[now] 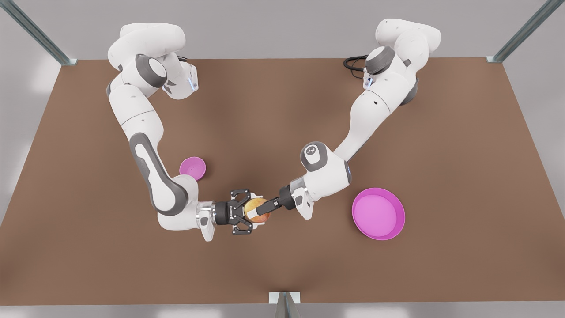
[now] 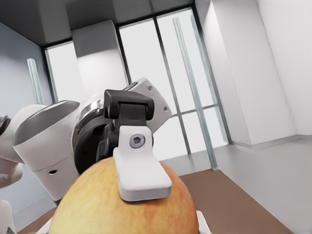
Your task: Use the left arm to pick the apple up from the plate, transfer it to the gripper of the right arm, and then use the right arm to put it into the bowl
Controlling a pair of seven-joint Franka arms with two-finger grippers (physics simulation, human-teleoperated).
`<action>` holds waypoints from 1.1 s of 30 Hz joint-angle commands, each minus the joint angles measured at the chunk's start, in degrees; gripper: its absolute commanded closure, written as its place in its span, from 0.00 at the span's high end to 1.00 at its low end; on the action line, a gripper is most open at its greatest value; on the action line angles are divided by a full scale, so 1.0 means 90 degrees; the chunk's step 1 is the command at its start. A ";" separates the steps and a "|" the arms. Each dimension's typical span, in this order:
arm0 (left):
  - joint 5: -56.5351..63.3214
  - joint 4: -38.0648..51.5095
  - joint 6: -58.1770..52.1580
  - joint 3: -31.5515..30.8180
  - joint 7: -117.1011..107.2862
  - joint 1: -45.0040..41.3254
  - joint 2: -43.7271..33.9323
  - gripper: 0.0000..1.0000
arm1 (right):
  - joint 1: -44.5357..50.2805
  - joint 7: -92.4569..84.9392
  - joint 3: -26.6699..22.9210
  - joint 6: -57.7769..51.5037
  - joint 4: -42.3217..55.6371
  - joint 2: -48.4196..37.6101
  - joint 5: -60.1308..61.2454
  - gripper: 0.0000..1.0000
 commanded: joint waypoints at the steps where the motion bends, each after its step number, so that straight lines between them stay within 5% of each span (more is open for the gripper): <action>1: -0.0018 0.0004 -0.0008 0.0001 0.0063 -0.0001 -0.0009 0.90 | 0.0003 0.0042 0.0006 0.0046 0.0004 -0.0011 0.0003 0.81; 4: -0.0008 -0.0006 -0.0008 0.0001 0.0073 -0.0001 0.0000 1.00 | 0.0003 0.0042 0.0006 0.0056 0.0004 -0.0011 0.0003 0.81; 21: -0.0018 -0.0015 -0.0018 0.0001 0.0054 0.0146 -0.0049 1.00 | -0.0163 0.0071 0.0006 -0.0041 -0.0065 -0.0041 -0.0095 0.82; 26: 0.0002 -0.0561 -0.0252 -0.0058 -0.0034 0.0975 -0.0614 1.00 | -0.0915 0.0071 -0.0014 -0.0559 -0.0435 -0.0362 -0.1031 0.82; 27: 0.0070 -0.1038 -0.0631 -0.0039 -0.0044 0.1403 -0.1013 1.00 | -0.1110 0.0071 -0.0014 -0.0656 -0.0649 -0.0528 -0.1537 0.82; 29: 0.2870 -0.1227 -0.5639 -0.0330 -0.0024 0.3240 -0.2060 1.00 | -0.1657 0.0442 -0.0072 -0.0891 -0.1109 -0.1007 -0.3501 0.82; 30: 0.4237 -0.1187 -0.7184 -0.0692 -0.0044 0.3583 -0.2313 1.00 | -0.1774 0.0676 -0.0102 -0.1076 -0.1129 -0.1095 -0.4321 0.82; 33: 0.5831 -0.1178 -0.9411 -0.0995 -0.0160 0.3564 -0.2666 1.00 | -0.2097 0.0979 -0.0267 -0.1380 -0.1675 -0.1514 -0.5982 0.82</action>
